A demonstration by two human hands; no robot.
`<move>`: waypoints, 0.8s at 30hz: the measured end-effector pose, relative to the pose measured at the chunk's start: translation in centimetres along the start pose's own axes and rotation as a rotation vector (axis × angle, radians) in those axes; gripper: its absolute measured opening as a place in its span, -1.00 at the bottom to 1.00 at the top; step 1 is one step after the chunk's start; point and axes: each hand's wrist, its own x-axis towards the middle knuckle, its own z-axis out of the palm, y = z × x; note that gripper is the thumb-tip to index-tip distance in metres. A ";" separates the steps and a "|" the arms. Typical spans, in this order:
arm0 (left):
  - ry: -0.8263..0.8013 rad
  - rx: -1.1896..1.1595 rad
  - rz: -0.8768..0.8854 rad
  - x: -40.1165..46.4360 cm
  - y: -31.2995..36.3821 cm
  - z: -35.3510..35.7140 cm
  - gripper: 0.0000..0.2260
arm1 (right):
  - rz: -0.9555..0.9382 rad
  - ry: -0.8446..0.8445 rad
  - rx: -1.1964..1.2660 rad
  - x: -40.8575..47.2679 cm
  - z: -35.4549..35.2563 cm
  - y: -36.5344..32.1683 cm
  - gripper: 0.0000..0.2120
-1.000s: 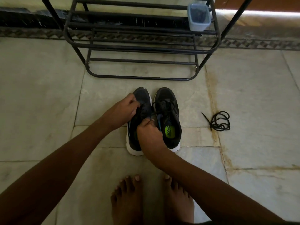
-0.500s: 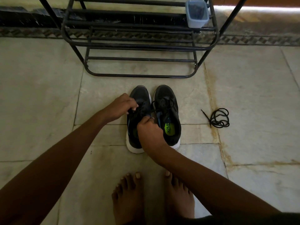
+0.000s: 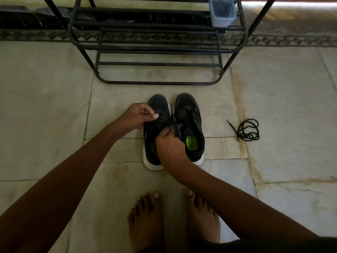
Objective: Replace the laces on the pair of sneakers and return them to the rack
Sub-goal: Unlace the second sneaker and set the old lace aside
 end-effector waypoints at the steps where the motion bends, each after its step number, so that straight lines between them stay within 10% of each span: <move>1: 0.009 0.112 0.065 0.2 0.0 -0.3 -0.90 | 0.003 -0.013 0.007 0.0 0.0 0.0 -0.57; 7: 0.317 0.433 0.299 0.6 0.3 0.6 -0.99 | 0.008 -0.038 0.006 0.0 0.4 -0.1 -0.57; 14: 0.349 -0.556 -0.155 0.4 0.6 1.1 -0.71 | -0.016 -0.083 0.061 -0.1 -0.5 0.1 -0.56; 20: 0.095 0.700 0.345 0.1 -0.6 -1.2 -0.76 | -0.032 -0.084 0.087 -0.1 -0.4 0.4 -0.54; 24: 0.252 0.550 0.460 -1.1 -0.6 -0.8 -0.95 | -0.035 -0.082 0.084 -0.1 -0.4 0.4 -0.55</move>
